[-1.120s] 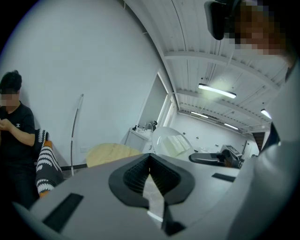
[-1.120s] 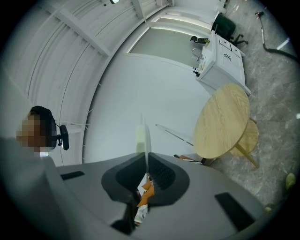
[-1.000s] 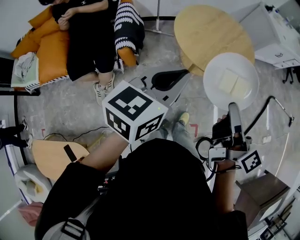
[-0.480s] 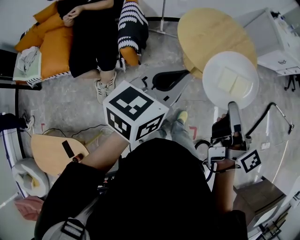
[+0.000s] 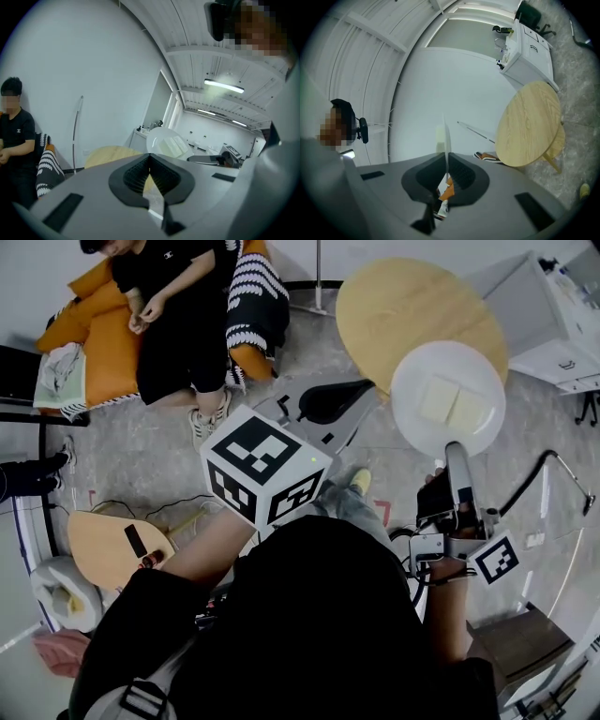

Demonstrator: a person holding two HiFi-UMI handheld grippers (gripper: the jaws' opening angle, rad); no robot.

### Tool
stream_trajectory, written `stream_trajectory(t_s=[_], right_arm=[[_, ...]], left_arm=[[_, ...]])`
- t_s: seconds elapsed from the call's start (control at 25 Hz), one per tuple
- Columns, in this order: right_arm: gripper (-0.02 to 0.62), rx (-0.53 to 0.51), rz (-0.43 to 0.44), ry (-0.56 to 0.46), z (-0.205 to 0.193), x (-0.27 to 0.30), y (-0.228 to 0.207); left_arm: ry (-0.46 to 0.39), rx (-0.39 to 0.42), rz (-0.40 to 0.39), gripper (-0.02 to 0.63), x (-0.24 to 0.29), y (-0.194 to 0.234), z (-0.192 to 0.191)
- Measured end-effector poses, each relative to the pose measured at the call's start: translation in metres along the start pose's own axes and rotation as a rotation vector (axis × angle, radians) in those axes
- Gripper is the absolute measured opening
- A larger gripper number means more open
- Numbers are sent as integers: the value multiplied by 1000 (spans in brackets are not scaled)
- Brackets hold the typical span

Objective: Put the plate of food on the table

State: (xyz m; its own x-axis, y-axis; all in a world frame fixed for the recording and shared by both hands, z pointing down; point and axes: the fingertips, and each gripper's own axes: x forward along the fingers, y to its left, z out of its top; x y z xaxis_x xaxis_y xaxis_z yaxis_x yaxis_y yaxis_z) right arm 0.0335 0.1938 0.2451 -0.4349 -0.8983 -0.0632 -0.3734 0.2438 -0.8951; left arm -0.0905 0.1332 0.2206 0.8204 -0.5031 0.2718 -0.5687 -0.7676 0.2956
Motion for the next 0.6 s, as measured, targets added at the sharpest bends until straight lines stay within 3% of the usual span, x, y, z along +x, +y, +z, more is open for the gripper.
stream_trajectory(t_s=[0.24,0.6], right_arm=[[21,28,0,9,57,11,-31],[21,35,39,26,70,15,-41]], left_arm=[[19,6,21,8,62,0,20],[34,19,45,8,78,-5,22]])
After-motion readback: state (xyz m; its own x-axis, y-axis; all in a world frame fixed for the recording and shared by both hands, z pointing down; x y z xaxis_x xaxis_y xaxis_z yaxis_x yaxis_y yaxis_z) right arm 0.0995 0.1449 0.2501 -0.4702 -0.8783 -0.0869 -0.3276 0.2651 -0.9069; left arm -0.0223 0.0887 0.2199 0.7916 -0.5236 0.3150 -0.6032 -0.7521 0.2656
